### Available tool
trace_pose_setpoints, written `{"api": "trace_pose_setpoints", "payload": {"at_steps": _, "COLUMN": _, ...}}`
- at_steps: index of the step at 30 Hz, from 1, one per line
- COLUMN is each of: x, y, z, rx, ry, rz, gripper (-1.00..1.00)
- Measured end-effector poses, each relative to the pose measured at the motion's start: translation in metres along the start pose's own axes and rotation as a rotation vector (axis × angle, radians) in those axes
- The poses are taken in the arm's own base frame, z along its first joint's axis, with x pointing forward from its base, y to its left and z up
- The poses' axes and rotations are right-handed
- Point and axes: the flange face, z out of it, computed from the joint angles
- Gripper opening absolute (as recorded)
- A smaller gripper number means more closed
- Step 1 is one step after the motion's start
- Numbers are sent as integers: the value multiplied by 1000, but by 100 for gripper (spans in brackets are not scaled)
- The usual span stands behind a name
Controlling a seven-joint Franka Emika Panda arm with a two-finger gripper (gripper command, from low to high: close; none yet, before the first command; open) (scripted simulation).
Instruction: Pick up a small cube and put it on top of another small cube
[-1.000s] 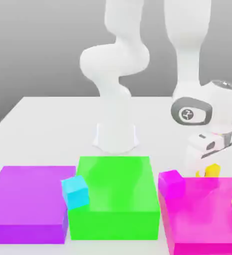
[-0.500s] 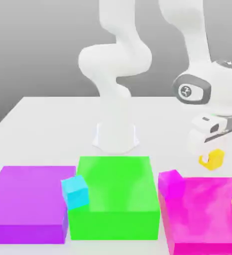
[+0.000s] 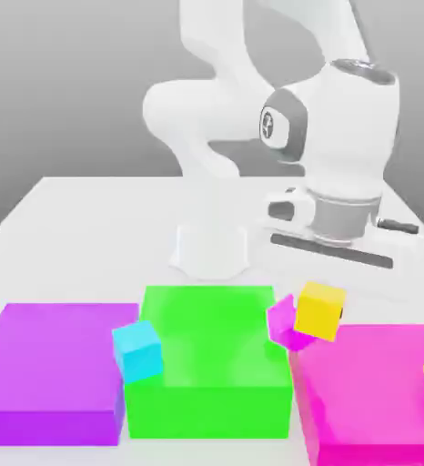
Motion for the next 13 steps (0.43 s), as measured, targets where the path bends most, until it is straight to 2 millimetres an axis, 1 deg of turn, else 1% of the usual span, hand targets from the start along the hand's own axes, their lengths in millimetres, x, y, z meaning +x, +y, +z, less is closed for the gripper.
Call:
{"api": "trace_pose_setpoints", "payload": {"at_steps": 3, "x": 60, "y": -3, "z": -15, "rx": -13, "ry": -12, "rz": 262, "gripper": -100}}
{"api": "trace_pose_setpoints", "payload": {"at_steps": 5, "x": 99, "y": 1, "z": -20, "rx": -27, "ry": -21, "rz": 436, "gripper": -100}}
{"api": "trace_pose_setpoints", "payload": {"at_steps": 7, "x": 138, "y": 7, "z": -14, "rx": -44, "ry": -29, "rz": 610, "gripper": -100}}
{"api": "trace_pose_setpoints", "payload": {"at_steps": 8, "x": 157, "y": 10, "z": -3, "rx": -54, "ry": -33, "rz": 697, "gripper": -100}}
{"api": "trace_pose_setpoints", "payload": {"at_steps": 9, "x": 171, "y": 14, "z": 12, "rx": -61, "ry": -36, "rz": 765, "gripper": -100}}
{"api": "trace_pose_setpoints", "payload": {"at_steps": 10, "x": 178, "y": 16, "z": 24, "rx": -65, "ry": -38, "rz": 799, "gripper": 100}}
{"api": "trace_pose_setpoints", "payload": {"at_steps": 13, "x": 178, "y": 16, "z": 24, "rx": -65, "ry": -38, "rz": 799, "gripper": 100}}
